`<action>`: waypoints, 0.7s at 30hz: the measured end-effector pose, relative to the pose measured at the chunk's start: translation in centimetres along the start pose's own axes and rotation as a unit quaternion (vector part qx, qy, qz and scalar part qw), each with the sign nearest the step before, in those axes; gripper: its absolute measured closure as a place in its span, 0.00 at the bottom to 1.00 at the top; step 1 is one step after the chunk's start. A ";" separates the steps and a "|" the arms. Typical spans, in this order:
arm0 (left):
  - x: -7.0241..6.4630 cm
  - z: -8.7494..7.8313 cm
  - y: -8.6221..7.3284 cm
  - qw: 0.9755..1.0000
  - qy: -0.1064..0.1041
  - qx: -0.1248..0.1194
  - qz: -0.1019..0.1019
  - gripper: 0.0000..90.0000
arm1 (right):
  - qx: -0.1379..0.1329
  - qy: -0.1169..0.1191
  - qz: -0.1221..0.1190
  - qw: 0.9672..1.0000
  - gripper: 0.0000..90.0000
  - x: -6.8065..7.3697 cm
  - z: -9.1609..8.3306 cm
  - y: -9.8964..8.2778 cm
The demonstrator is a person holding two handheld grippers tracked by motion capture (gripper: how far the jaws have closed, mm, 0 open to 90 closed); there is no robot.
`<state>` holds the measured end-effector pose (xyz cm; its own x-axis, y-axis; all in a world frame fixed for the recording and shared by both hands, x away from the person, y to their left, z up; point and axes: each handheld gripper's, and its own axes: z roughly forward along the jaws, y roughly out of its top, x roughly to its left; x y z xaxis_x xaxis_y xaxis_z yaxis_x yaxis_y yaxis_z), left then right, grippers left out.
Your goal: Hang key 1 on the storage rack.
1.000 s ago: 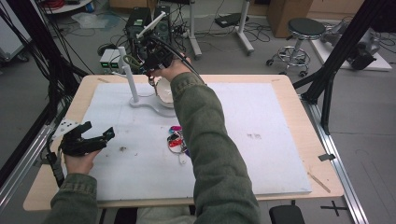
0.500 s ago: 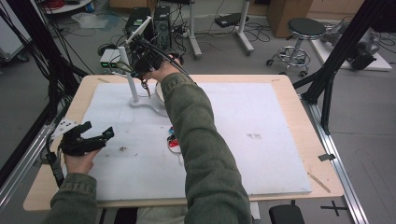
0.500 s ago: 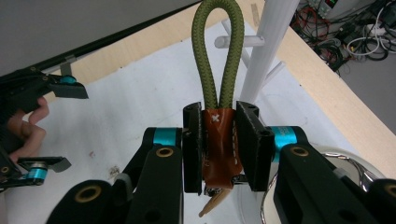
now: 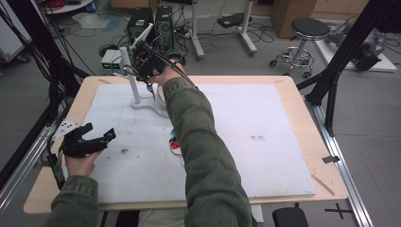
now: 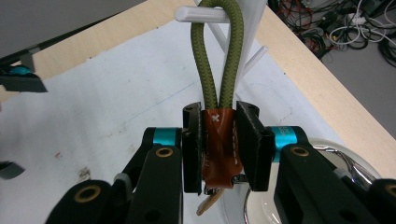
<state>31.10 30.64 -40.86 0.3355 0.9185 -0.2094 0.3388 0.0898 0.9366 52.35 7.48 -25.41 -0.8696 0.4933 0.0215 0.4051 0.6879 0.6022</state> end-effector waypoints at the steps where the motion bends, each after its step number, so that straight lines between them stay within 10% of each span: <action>1: 0.0 0.0 0.0 1.000 0.000 -0.001 0.000 0.02 | 0.002 -0.006 -0.002 1.000 0.80 0.0 0.5 -0.2; 12: 0.4 0.2 0.1 1.000 0.004 -0.002 -0.003 0.02 | -0.009 -0.014 -0.008 1.000 0.79 -0.1 2.4 -0.9; 13: 0.5 0.2 0.1 1.000 0.004 -0.004 -0.007 0.02 | -0.011 -0.005 0.002 1.000 0.59 -0.2 2.3 -1.2; 21: 0.3 0.3 0.1 1.000 0.003 -0.002 -0.001 0.02 | -0.005 -0.024 0.044 0.999 0.09 -0.8 0.9 -2.8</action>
<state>31.48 30.80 -40.93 0.3303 0.9202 -0.2101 0.3363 0.0933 0.9371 52.18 5.66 -27.79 -0.8166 0.5761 0.0370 0.4761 0.6358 0.6075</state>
